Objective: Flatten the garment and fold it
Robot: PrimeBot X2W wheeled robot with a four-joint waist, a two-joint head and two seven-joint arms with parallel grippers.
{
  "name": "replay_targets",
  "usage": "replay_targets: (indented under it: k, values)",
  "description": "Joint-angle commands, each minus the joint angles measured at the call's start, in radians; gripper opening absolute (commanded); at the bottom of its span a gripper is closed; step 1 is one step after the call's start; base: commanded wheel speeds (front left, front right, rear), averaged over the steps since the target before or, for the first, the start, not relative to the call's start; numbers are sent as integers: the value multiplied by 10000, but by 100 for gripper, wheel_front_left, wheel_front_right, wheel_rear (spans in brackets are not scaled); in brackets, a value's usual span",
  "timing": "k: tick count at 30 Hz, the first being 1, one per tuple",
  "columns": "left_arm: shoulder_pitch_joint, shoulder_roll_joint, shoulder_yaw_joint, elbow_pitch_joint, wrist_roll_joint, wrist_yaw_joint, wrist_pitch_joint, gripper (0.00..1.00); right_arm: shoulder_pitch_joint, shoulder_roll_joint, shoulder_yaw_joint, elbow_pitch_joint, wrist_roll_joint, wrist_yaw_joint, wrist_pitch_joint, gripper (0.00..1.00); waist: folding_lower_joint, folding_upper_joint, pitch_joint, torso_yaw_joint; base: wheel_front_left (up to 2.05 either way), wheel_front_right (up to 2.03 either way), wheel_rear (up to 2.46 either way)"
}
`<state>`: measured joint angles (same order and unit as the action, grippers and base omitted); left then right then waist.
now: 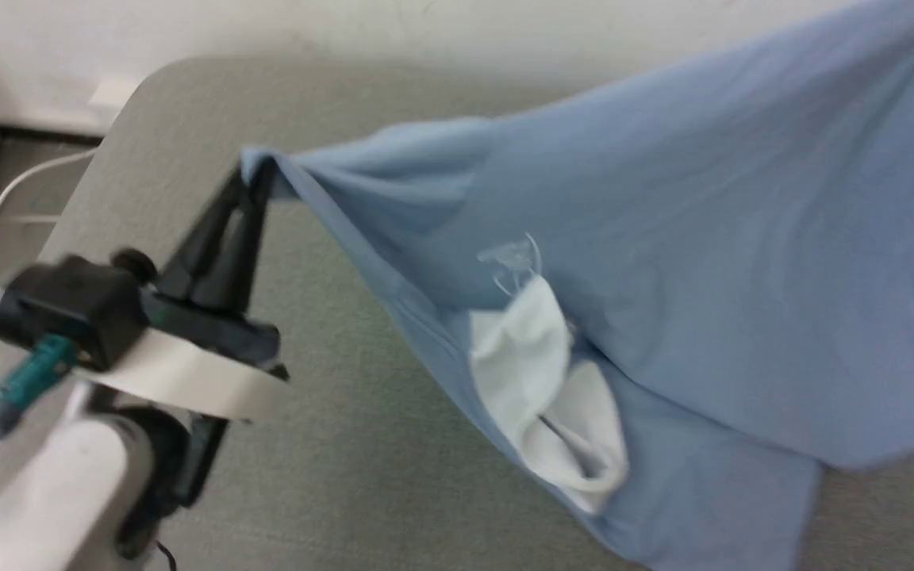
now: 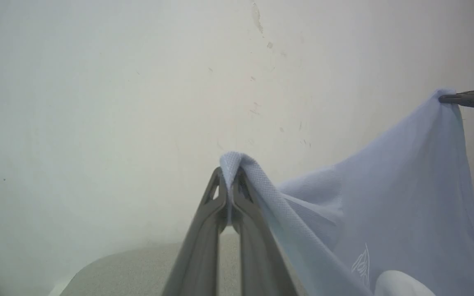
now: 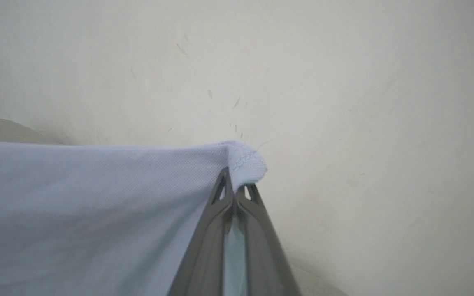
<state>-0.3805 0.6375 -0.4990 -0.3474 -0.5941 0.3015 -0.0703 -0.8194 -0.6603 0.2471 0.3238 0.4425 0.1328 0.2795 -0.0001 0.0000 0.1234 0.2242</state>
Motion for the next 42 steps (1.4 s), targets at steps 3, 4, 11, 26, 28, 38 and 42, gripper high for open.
replay_targets:
  k: [3,4,11,26,28,38,42]
  values:
    - [-611,276,424,-278,218,115,-17,0,-230,13,-198,-656,75,-21,-164,0,1,0,-1095,-1249,0,0,0]
    - [-785,349,541,-353,260,117,-26,0,-273,27,-253,-869,69,-21,-174,0,1,0,-1156,-1363,0,0,0]
    - [-1990,647,1143,-719,417,4,-76,0,-455,95,-772,-1974,20,-21,138,0,1,0,-1431,-1932,0,0,0]
    - [-4112,1179,1835,108,-592,-796,1058,0,-814,-71,-1683,-2933,-231,-21,856,0,1,0,-538,-2581,0,0,0]
    - [-4713,1120,1774,413,-710,-1026,1258,0,-1161,-113,-1658,-2817,-316,-21,805,0,1,0,-169,-2641,0,0,0]
    - [-8928,570,1260,3124,-142,-2287,1444,0,-4026,260,-1047,-1045,-999,-21,-296,0,1,0,2343,-2956,0,0,0]
    - [-10836,208,1039,4682,418,-2718,1043,0,-5550,715,-674,142,-1415,-21,-952,0,1,0,3346,-3062,0,0,0]
